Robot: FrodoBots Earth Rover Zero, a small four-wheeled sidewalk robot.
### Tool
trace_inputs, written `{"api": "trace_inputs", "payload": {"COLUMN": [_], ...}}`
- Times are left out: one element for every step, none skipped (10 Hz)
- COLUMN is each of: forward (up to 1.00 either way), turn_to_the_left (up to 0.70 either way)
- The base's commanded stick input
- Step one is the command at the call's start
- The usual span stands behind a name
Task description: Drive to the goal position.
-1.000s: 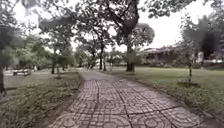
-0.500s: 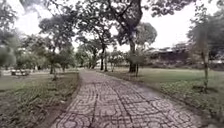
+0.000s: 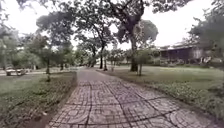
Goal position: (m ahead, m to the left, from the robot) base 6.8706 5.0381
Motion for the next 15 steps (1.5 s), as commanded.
{"api": "trace_inputs", "payload": {"forward": [1.00,1.00,1.00,1.00,1.00,1.00,1.00,1.00,1.00,1.00,1.00,1.00,1.00,1.00,1.00], "turn_to_the_left": [0.00,0.00,0.00,0.05,0.18,0.13,0.00,0.03,0.21,0.27,0.12,0.00,0.10,0.25,0.27]}}
